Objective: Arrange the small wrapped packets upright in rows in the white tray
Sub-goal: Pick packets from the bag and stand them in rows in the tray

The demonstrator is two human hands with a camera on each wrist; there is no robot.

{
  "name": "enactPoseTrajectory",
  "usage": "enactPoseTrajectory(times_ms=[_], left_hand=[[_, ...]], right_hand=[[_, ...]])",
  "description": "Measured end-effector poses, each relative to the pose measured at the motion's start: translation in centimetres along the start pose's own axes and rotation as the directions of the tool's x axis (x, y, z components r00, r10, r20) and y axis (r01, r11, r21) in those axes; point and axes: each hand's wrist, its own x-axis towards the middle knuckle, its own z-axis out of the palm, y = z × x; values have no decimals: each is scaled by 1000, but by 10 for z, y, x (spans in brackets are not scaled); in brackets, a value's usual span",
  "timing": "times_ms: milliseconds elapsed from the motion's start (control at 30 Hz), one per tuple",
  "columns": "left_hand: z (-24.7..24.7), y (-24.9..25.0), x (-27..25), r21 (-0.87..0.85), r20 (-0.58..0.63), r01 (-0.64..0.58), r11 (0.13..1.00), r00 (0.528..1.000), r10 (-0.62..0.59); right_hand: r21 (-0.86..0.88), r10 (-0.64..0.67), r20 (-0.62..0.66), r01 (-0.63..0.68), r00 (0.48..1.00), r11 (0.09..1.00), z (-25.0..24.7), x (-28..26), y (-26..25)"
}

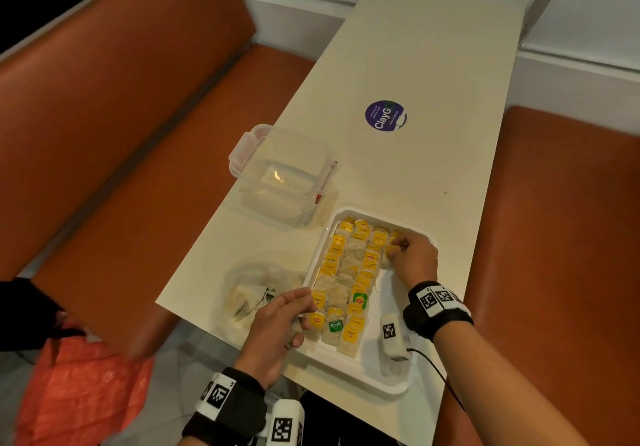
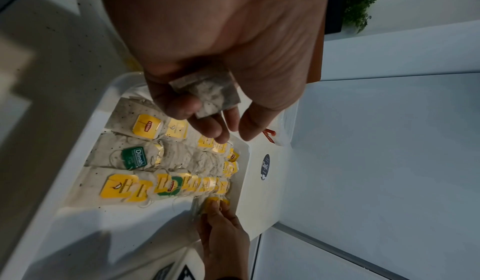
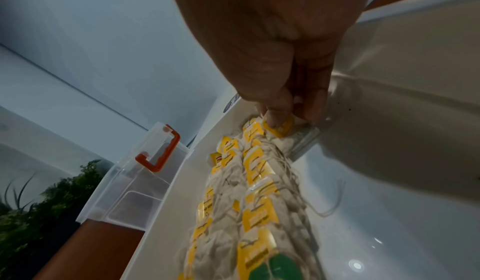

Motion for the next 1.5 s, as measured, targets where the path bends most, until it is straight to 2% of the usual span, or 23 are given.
enactPoseTrajectory(times_ms=[100,200,267,300,367,433,467,533,667,733,833,900,1067,1233,1400,1500], left_hand=[[4,-1,-3,-9,-6,-14,1000,1000,14],[11,0,-6,-33,10,6,999,1000,-6],[17,3,-8,-77,32,28,997,999,-26],[21,4,-9,-104,46,37,994,998,-32],[28,7,-10,-148,77,51,988,996,-40],[36,11,-11,-153,115,64,986,992,-46],[40,12,-13,-152,144,72,986,988,-50],[47,15,-17,-155,197,87,984,979,-55],[48,17,-20,-155,278,92,984,960,-46],[48,17,-21,-161,304,111,981,951,-58],[52,19,-25,-183,334,139,973,940,-71],[54,20,-26,-191,338,143,971,939,-72],[52,13,-22,-169,313,101,981,949,-43],[49,14,-25,-55,310,23,998,951,-5],[45,15,-28,-1,367,120,993,923,-112],[44,16,-30,58,431,115,992,893,-129]], right_hand=[[-35,-3,-22,2,1000,999,-3,-3,-1],[-46,-68,-45,66,997,997,-12,-18,-7],[1,-127,84,127,988,992,-24,-33,-15],[19,-157,209,157,965,987,-32,-43,-21],[43,-207,473,212,856,976,-48,-67,-37],[80,-269,601,278,753,957,-60,-92,-52],[106,-299,618,300,727,948,-63,-104,-58],[126,-342,601,337,723,933,-65,-120,-65],[52,-375,498,405,782,913,-65,-126,-66],[73,-398,498,421,770,904,-67,-127,-68],[126,-435,542,442,719,888,-68,-130,-68],[144,-441,546,439,712,887,-66,-129,-66],[171,-478,493,457,727,873,-73,-125,-59],[339,-522,417,406,744,849,-82,-120,-50],[439,-557,289,409,778,800,-88,-123,-43],[454,-557,291,400,778,796,-90,-126,-39]])
